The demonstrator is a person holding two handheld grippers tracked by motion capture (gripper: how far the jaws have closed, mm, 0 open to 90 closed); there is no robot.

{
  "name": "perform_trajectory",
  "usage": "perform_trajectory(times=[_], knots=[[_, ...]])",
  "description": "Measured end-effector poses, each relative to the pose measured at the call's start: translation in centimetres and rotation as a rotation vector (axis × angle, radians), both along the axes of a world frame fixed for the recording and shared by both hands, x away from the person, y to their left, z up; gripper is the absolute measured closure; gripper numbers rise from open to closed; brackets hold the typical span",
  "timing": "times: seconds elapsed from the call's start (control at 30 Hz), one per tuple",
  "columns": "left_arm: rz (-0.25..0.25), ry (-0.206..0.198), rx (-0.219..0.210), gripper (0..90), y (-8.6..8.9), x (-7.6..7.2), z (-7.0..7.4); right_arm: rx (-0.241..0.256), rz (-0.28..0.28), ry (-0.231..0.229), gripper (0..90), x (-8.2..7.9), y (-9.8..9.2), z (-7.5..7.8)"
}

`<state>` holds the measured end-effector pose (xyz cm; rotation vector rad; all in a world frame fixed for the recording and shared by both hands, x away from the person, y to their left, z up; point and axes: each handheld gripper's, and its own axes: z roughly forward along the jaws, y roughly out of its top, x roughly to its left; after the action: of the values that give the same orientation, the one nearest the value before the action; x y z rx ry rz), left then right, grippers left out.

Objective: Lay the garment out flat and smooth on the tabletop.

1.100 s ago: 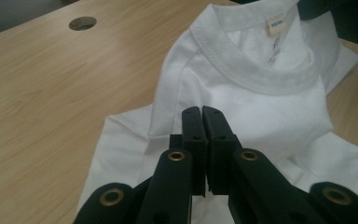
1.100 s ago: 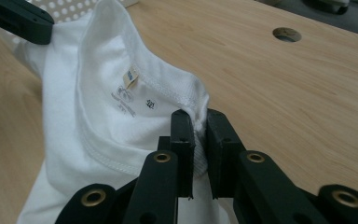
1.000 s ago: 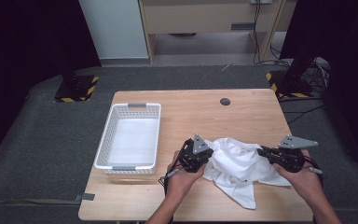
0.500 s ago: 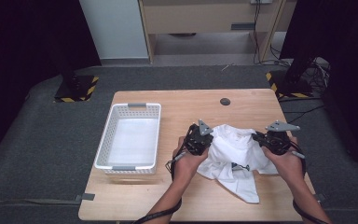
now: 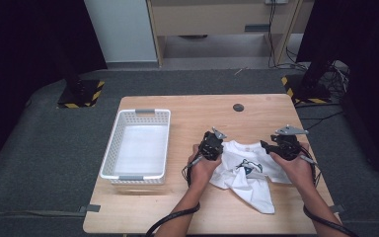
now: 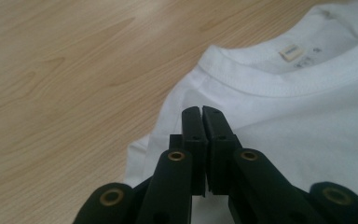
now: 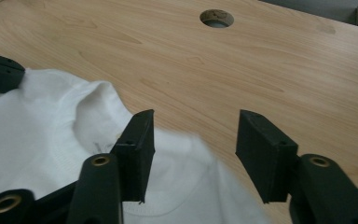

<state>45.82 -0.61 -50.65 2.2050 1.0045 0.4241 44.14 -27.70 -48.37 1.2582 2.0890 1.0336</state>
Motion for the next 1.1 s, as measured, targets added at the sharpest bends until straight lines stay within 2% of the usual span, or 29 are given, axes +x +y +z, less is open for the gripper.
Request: perform_trajectory(times=[0.13,0.33,0.43,0.63,0.73,0.77,0.8,0.97,1.1], knots=[[0.003,0.006,0.008,89.1,-0.3,0.0,-0.4,-0.018,0.001,0.037,42.3,-1.5,-1.2,-0.2],[0.005,0.018,0.015,89.0,-0.5,-0.2,-1.1,-0.039,-0.002,0.098,41.1,-3.6,-1.8,-1.4],[0.003,0.019,0.014,88.9,-0.5,-0.2,-1.2,-0.047,-0.003,0.127,40.2,-4.0,-2.2,-2.0],[0.001,0.023,-0.003,88.8,-0.4,-0.3,-1.4,-0.029,-0.015,0.177,40.1,-4.0,-2.6,-3.5],[0.000,0.025,-0.008,88.8,-0.2,-0.3,-1.4,-0.028,-0.012,0.198,49.9,-3.9,-2.7,-4.1],[0.000,0.024,-0.011,88.8,-0.2,-0.3,-1.4,-0.033,-0.014,0.185,53.9,-3.9,-2.7,-4.2],[0.000,0.024,-0.013,88.9,-0.2,-0.4,-1.4,-0.045,-0.015,0.178,59.1,-4.0,-2.7,-4.2],[-0.002,0.018,-0.013,89.3,0.0,-0.7,-1.2,-0.038,0.018,0.193,85.9,-3.7,-2.6,-4.0],[-0.001,-0.015,-0.036,89.3,0.8,-1.4,0.1,-0.044,0.036,0.176,87.7,-3.7,-2.5,-3.1]])
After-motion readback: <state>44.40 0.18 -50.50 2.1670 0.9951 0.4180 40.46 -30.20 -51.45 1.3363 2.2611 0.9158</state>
